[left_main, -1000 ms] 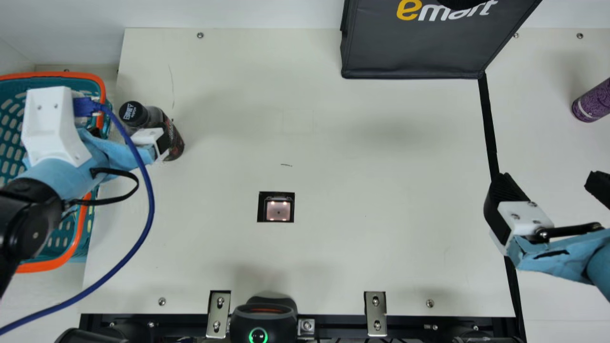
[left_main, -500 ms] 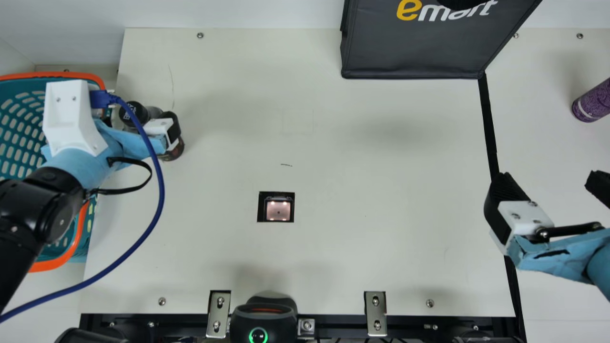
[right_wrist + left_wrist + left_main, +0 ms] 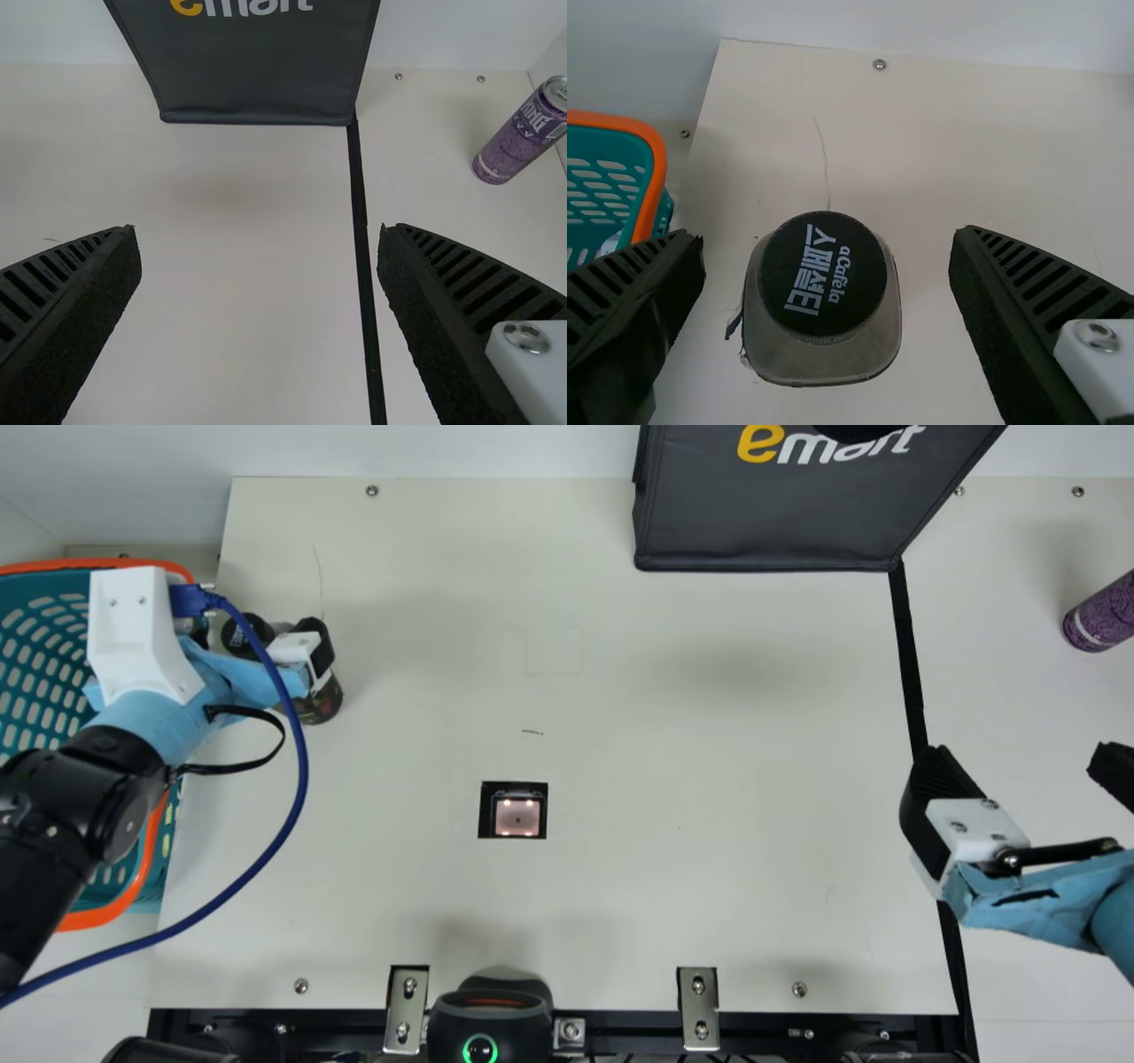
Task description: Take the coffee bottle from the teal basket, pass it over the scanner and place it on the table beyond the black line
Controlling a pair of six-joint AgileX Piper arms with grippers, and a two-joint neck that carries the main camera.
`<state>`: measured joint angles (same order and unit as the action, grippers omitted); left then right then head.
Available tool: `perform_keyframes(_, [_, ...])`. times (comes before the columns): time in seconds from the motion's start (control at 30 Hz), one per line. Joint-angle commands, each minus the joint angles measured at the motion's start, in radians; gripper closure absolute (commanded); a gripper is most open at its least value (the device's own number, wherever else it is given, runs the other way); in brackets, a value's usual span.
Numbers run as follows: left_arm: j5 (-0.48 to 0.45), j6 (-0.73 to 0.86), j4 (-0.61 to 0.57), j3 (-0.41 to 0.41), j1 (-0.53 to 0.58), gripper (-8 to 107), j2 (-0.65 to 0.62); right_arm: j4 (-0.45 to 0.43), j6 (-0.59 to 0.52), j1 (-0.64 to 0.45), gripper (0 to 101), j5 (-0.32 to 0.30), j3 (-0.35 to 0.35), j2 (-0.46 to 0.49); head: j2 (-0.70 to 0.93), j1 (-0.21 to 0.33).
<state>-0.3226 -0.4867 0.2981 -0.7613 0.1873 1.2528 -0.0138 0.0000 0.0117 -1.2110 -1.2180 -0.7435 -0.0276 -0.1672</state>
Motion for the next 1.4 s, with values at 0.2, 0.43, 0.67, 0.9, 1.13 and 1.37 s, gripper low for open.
perform_keyframes(0.2, [0.011,-0.018,0.021,0.002,-0.003,76,0.007,0.000,0.000,0.000,6,0.000,0.000,0.000,0.000,0.029])
perform_keyframes(0.43, [-0.053,-0.031,0.014,-0.028,0.016,107,-0.022,0.000,0.000,0.000,6,0.000,0.000,0.000,0.000,0.029])
perform_keyframes(0.67, [-0.201,-0.030,-0.010,-0.091,0.066,107,-0.075,0.000,0.000,0.000,6,0.000,0.000,0.000,0.000,0.029])
perform_keyframes(0.9, [-0.373,-0.041,-0.023,-0.167,0.133,107,-0.114,0.000,0.000,0.000,6,0.000,0.000,0.000,0.000,0.029])
perform_keyframes(1.13, [-0.476,-0.092,-0.006,-0.216,0.232,107,-0.128,0.000,0.000,0.000,6,0.000,0.000,0.000,0.000,0.029])
perform_keyframes(1.37, [-0.528,-0.197,0.047,-0.235,0.369,107,-0.127,0.000,0.000,0.000,6,0.000,0.000,0.000,0.000,0.029])
